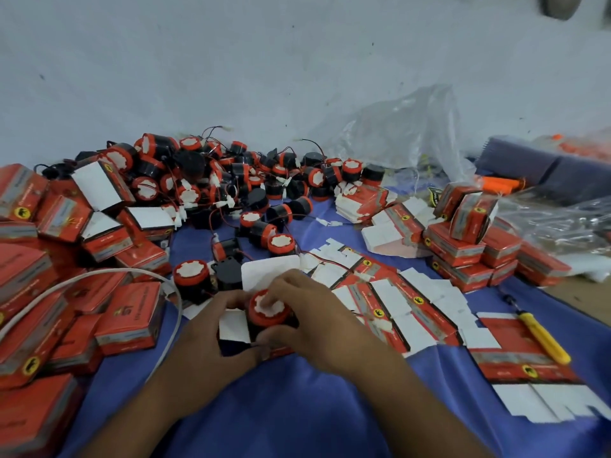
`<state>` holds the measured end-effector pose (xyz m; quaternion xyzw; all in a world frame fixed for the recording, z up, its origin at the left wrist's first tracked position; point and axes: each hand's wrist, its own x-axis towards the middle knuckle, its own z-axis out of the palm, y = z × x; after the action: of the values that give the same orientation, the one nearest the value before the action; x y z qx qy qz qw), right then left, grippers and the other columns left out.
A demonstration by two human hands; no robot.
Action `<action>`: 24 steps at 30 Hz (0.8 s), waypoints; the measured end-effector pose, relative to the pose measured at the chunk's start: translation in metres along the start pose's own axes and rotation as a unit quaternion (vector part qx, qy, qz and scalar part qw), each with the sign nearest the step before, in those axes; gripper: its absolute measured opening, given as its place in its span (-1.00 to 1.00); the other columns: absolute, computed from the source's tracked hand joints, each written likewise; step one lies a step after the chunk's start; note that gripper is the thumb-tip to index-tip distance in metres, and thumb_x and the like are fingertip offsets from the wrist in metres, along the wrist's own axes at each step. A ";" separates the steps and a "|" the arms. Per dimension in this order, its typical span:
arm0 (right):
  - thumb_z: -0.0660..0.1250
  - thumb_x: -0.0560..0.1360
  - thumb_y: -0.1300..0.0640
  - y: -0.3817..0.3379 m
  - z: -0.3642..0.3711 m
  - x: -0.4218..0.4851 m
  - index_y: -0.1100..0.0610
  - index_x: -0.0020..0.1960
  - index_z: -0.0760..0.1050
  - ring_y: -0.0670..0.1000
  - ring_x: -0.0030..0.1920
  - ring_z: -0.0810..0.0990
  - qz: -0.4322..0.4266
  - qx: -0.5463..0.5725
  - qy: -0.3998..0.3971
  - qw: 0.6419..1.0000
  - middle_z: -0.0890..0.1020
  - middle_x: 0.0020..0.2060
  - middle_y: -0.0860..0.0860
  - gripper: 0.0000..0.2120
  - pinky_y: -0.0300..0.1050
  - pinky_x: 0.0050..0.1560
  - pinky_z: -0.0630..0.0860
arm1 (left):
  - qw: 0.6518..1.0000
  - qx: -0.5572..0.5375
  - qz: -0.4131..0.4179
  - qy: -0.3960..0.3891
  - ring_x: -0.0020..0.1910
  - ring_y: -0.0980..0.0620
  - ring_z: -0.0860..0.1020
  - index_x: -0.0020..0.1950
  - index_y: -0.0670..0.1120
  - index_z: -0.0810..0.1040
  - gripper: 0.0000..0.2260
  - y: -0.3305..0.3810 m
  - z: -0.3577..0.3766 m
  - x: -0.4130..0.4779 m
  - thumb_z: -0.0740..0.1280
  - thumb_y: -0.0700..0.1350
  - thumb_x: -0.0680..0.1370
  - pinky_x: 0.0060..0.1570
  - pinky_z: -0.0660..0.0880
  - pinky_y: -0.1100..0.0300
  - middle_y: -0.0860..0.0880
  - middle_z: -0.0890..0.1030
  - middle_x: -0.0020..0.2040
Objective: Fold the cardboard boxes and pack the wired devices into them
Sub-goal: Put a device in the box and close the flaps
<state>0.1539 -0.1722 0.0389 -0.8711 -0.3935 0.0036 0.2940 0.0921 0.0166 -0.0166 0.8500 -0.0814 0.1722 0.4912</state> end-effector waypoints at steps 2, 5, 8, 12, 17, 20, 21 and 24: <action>0.40 0.56 0.03 0.003 0.004 -0.002 0.07 0.17 0.64 0.04 0.13 0.53 -0.027 -0.021 -0.001 0.999 0.46 0.24 -0.03 -0.78 0.02 0.17 0.47 | 1.000 -0.003 0.019 0.002 0.22 0.28 0.50 0.34 0.24 0.41 -0.40 0.000 0.000 0.001 0.52 0.15 0.34 0.11 0.42 0.46 0.30 0.51 0.24; 0.28 0.64 0.01 0.004 0.006 -0.008 0.08 0.18 0.66 0.12 0.12 0.57 -0.060 -0.053 -0.025 0.996 0.48 0.27 0.02 -0.75 0.07 0.12 0.50 | 0.998 0.012 0.057 -0.017 0.31 0.25 0.45 0.39 0.30 0.38 -0.41 -0.003 0.001 0.002 0.53 0.12 0.42 0.20 0.38 0.43 0.24 0.48 0.32; 0.34 0.62 0.04 0.009 0.002 -0.009 0.14 0.21 0.64 0.13 0.09 0.57 -0.057 -0.044 -0.008 0.997 0.52 0.22 0.04 -0.74 0.09 0.10 0.51 | 0.997 0.033 0.064 -0.028 0.29 0.16 0.47 0.37 0.28 0.43 -0.48 -0.007 0.001 0.003 0.46 0.18 0.43 0.21 0.39 0.39 0.16 0.50 0.28; 0.38 0.58 0.02 0.010 0.002 -0.007 0.18 0.18 0.62 0.07 0.04 0.52 -0.053 -0.032 0.009 0.998 0.51 0.12 0.04 -0.73 0.06 0.08 0.48 | 0.997 0.049 0.058 -0.030 0.25 0.21 0.48 0.34 0.28 0.48 -0.50 -0.008 0.002 0.002 0.48 0.16 0.42 0.16 0.35 0.50 0.19 0.47 0.24; 0.26 0.63 -0.13 0.013 -0.006 -0.015 -0.07 0.27 0.61 0.01 0.18 0.30 -0.062 -0.147 0.009 0.987 0.48 0.13 -0.05 -0.70 -0.03 0.31 0.18 | 0.997 0.060 0.051 -0.026 0.24 0.24 0.46 0.33 0.22 0.50 -0.52 -0.006 0.004 0.001 0.48 0.15 0.42 0.17 0.36 0.49 0.28 0.44 0.20; 0.25 0.62 -0.14 0.023 -0.027 -0.023 -0.17 0.45 0.41 0.02 0.30 0.28 -0.007 -0.164 -0.020 0.986 0.40 0.31 -0.04 -0.60 -0.03 0.37 0.17 | 0.995 0.081 0.042 -0.028 0.24 0.28 0.44 0.29 0.18 0.54 -0.55 -0.005 0.004 0.001 0.49 0.15 0.42 0.17 0.33 0.52 0.31 0.42 0.19; 0.26 0.62 -0.13 0.030 -0.037 -0.025 -0.16 0.48 0.36 0.02 0.35 0.29 0.026 -0.172 -0.025 0.984 0.39 0.36 -0.03 -0.57 -0.03 0.39 0.20 | 0.995 0.086 0.040 -0.025 0.24 0.29 0.44 0.27 0.16 0.55 -0.56 -0.004 0.004 0.000 0.49 0.14 0.41 0.16 0.32 0.53 0.30 0.43 0.19; 0.27 0.63 -0.03 0.046 -0.068 -0.029 -0.11 0.30 0.50 -0.03 0.19 0.51 0.127 -0.154 -0.041 0.979 0.58 0.18 -0.05 -0.75 -0.08 0.22 0.45 | 0.995 0.089 0.038 -0.018 0.23 0.24 0.45 0.20 0.10 0.57 -0.60 0.000 0.005 0.000 0.47 0.08 0.38 0.17 0.32 0.50 0.18 0.46 0.19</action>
<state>0.1812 -0.2506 0.0650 -0.9478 -0.2876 0.0162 0.1369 0.0927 0.0128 -0.0190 0.8896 -0.1068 0.1817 0.4053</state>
